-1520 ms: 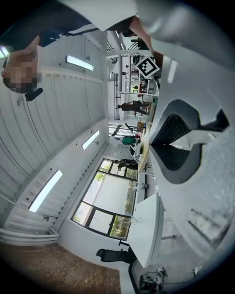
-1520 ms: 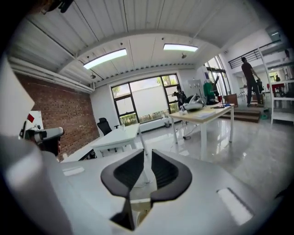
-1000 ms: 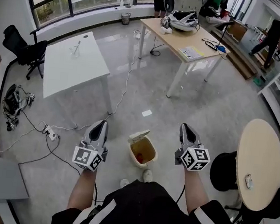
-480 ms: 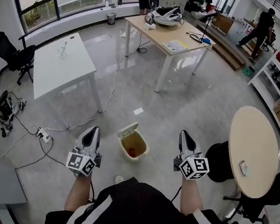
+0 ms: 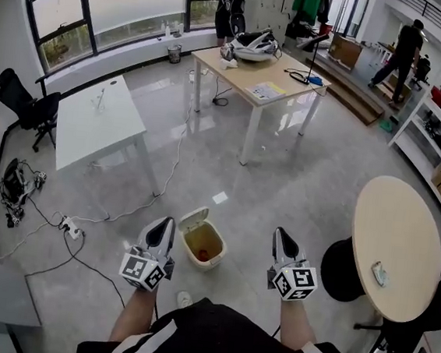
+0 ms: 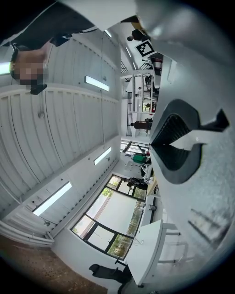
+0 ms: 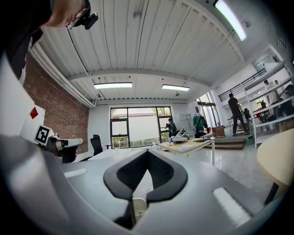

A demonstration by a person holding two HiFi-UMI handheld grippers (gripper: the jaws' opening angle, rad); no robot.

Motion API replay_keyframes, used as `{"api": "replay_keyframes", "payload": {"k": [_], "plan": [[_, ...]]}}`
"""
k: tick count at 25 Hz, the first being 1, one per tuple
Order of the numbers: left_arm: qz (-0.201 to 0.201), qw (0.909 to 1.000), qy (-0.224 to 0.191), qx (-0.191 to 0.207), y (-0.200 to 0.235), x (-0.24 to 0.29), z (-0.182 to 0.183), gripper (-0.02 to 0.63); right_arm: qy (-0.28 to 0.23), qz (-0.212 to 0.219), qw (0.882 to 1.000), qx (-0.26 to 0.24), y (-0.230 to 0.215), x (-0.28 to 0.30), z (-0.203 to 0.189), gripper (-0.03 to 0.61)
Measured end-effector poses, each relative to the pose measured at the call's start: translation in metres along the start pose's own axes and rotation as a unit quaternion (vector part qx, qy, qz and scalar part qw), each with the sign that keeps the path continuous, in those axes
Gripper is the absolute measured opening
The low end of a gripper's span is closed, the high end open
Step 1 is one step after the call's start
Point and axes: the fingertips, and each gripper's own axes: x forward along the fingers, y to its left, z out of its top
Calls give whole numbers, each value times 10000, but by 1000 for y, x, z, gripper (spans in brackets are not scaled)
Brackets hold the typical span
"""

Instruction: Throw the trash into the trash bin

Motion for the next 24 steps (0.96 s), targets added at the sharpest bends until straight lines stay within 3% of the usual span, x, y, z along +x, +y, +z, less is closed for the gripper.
{"api": "replay_keyframes", "payload": {"k": [24], "plan": [[4,9998,164,147,-17,2,-4,0,-81,350,9993,123,-2,6,1,5]]}}
